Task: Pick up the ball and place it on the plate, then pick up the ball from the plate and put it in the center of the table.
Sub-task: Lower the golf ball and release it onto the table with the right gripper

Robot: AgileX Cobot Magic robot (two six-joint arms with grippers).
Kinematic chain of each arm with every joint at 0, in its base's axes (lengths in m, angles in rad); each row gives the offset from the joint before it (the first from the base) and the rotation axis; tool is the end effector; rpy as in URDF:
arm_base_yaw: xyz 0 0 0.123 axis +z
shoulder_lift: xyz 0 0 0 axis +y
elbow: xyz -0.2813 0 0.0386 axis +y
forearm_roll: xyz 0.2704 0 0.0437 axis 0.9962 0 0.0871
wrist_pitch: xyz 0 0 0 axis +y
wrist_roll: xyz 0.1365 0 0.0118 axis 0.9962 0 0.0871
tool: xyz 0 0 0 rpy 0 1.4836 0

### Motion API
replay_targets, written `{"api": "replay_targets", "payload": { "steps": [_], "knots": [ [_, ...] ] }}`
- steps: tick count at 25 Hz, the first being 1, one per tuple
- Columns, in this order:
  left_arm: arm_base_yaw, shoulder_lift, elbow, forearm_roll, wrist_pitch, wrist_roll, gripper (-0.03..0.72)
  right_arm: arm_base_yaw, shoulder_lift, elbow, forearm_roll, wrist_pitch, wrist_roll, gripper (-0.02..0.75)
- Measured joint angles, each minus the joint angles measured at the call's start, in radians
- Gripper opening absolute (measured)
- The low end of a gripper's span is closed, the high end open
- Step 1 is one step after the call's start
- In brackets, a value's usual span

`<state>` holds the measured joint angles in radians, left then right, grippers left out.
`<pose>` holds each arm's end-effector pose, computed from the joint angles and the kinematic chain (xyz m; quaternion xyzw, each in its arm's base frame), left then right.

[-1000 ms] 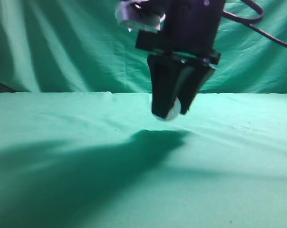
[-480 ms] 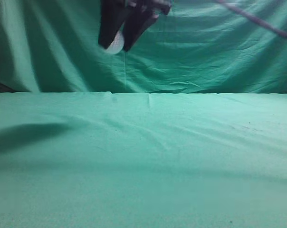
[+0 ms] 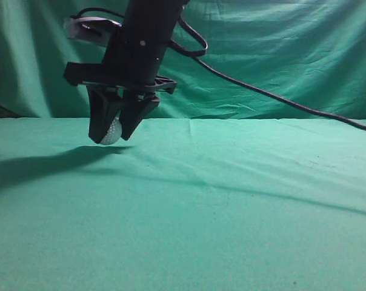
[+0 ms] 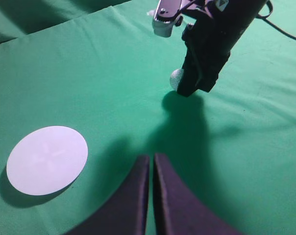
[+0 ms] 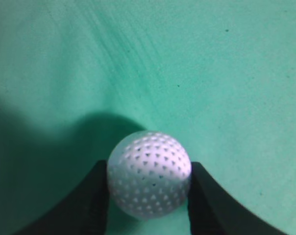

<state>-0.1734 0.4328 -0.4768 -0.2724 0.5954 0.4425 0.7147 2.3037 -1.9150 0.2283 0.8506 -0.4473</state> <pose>0.1453 -0.0465 0.2729 0.2025 0.8201 -0.0529 0.5325 0.3926 0.3716 0.1215 -0.4868 0.8429 0.1260 0.1914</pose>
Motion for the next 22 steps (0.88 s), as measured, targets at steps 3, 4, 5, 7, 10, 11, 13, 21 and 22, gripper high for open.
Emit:
{"api": "replay_targets", "payload": {
  "steps": [3,4,5,7,10,11,13,21,22],
  "knots": [
    [0.0,0.0,0.0,0.0,0.0,0.0,0.0,0.002,0.015,-0.007,0.002,-0.001,0.0,0.33],
    [0.0,0.0,0.0,0.0,0.0,0.0,0.0,0.002,0.02,-0.008,0.002,-0.001,0.0,0.33],
    [0.0,0.0,0.0,0.0,0.0,0.0,0.0,0.002,0.02,-0.008,0.002,0.001,0.0,0.33],
    [0.0,0.0,0.0,0.0,0.0,0.0,0.0,0.002,0.02,-0.008,0.002,0.009,0.0,0.422],
    [0.0,0.0,0.0,0.0,0.0,0.0,0.0,0.002,0.02,-0.019,0.002,0.036,0.0,0.545],
    [0.0,0.0,0.0,0.0,0.0,0.0,0.0,0.002,0.02,-0.029,0.002,0.054,0.0,0.56],
    [0.0,0.0,0.0,0.0,0.0,0.0,0.0,0.002,0.004,-0.07,0.002,0.103,0.0,0.545],
    [0.0,0.0,0.0,0.0,0.0,0.0,0.0,0.002,-0.172,-0.235,-0.101,0.38,0.081,0.113],
    [0.0,0.0,0.0,0.0,0.0,0.0,0.0,0.002,-0.199,-0.237,-0.121,0.387,0.09,0.067]
  ]
}}
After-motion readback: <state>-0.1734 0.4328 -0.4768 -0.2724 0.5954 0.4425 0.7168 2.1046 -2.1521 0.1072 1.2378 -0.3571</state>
